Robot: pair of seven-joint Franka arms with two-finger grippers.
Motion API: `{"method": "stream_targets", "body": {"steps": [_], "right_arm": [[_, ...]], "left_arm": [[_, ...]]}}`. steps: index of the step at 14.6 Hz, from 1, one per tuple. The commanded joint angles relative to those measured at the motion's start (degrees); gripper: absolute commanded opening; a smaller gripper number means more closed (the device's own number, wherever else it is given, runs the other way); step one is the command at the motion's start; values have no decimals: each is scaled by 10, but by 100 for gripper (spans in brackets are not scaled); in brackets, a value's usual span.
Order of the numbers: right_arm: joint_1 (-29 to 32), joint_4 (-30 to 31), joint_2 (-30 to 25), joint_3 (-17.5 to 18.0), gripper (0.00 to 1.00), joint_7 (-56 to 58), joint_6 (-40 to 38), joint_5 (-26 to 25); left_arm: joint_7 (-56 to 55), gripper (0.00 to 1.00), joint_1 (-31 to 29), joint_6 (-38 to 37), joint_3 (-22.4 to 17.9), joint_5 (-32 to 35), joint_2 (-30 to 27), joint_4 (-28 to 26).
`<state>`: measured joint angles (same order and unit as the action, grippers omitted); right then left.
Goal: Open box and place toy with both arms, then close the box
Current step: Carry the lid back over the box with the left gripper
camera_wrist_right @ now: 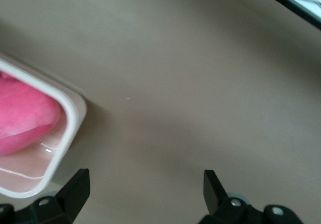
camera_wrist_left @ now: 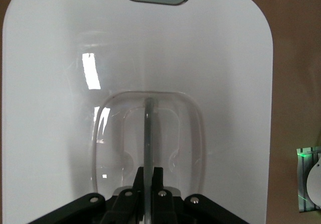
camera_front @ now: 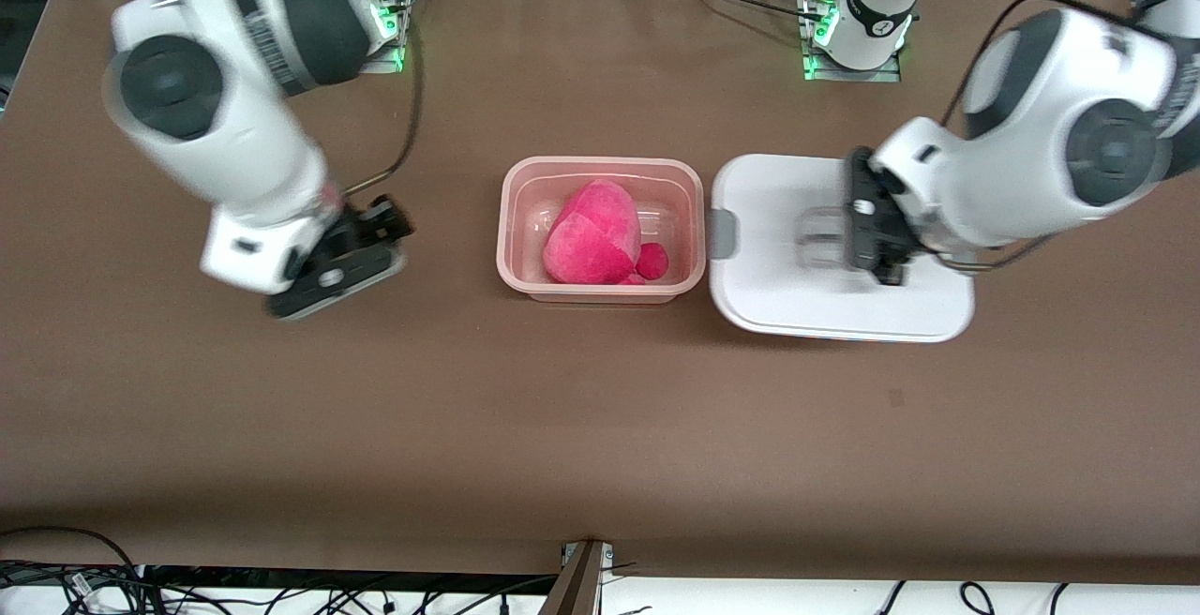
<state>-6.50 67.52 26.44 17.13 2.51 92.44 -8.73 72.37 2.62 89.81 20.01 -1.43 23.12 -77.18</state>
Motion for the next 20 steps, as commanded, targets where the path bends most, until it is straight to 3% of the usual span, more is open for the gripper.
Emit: {"method": "stream_targets", "body": {"steps": [1, 2, 7, 13, 16, 20], "right_arm": [[50, 0, -12, 5, 100, -10, -23, 21], [60, 0, -15, -2, 100, -10, -23, 21], [59, 31, -75, -115, 100, -7, -52, 48], [61, 102, -154, -160, 100, -2, -57, 49], [61, 125, -169, -198, 100, 1, -65, 83], [59, 146, -185, -202, 100, -1, -75, 84]], "left_arm": [[-30, 0, 86, 39, -3, -5, 29, 21], [-66, 0, 115, 61, -3, -3, 35, 20], [-136, 0, 200, 136, -4, -4, 97, 20], [-196, 0, 244, 156, -9, 5, 122, 13], [-245, 0, 249, 175, -7, 28, 128, 10], [-277, 0, 257, 177, -8, 29, 132, -2]]}}
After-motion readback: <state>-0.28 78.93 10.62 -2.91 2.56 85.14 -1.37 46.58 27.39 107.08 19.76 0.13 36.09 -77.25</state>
